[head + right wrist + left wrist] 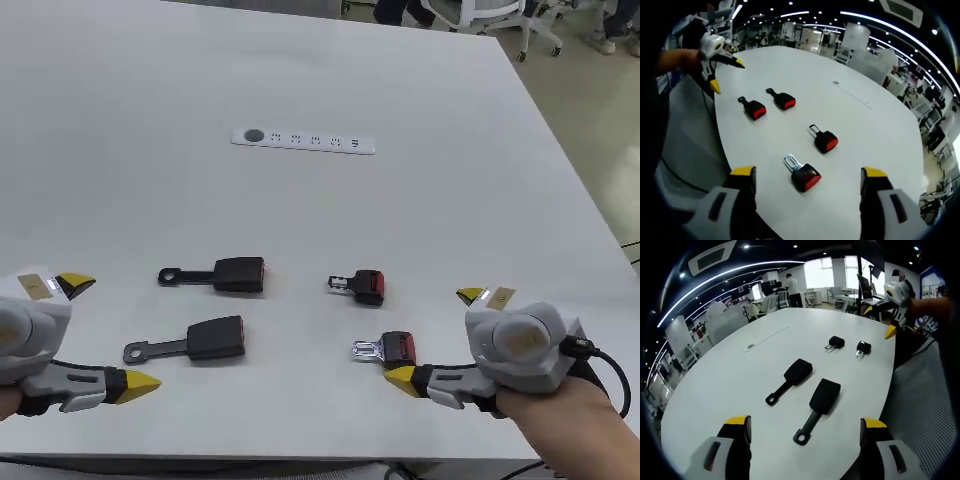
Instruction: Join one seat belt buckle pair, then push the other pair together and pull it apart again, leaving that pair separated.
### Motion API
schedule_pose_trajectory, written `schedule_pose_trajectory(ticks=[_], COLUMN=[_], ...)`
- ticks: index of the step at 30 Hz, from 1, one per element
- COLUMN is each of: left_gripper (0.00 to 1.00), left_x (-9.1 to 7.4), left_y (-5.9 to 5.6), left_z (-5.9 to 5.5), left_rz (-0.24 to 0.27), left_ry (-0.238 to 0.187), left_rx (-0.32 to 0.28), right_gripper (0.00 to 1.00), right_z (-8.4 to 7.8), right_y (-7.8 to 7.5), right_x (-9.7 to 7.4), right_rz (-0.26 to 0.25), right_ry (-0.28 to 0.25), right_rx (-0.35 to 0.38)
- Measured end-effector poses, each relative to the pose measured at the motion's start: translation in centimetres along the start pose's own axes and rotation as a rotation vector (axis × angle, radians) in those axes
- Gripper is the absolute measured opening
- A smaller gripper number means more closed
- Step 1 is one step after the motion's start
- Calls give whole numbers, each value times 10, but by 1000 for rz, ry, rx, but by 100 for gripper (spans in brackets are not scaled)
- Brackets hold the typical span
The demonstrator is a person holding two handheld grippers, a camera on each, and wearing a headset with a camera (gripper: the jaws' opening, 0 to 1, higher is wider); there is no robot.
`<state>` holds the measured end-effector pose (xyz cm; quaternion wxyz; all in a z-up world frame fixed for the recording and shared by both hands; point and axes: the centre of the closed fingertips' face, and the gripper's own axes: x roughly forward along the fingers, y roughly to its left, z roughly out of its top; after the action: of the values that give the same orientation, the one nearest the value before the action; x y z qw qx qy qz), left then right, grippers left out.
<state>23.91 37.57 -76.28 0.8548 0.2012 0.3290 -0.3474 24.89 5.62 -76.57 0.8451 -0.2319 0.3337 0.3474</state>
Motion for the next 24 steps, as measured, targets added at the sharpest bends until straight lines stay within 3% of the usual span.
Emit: schedule_pose_trajectory(ticks=[4, 6, 11, 16, 19, 24], left_gripper=[89, 88, 88, 79, 75, 72], left_x=[5, 8, 13, 17, 22, 31], left_y=[-5, -7, -11, -11, -14, -18], left_z=[-2, -4, -6, -5, -12, -17], left_rz=[-17, -30, -45, -54, -75, -106], left_ry=[17, 28, 36, 22, 45, 62], left_rx=[21, 8, 13, 15, 42, 83], right_gripper=[83, 82, 77, 69, 59, 57], right_z=[-2, -4, -9, -16, -24, -33], right_y=[1, 8, 10, 12, 12, 5], right_x=[0, 1, 6, 14, 19, 27], right_rz=[13, 45, 47, 83, 120, 136], right_ry=[19, 32, 55, 83, 111, 139], right_rx=[-38, -57, -134, -182, -195, -240])
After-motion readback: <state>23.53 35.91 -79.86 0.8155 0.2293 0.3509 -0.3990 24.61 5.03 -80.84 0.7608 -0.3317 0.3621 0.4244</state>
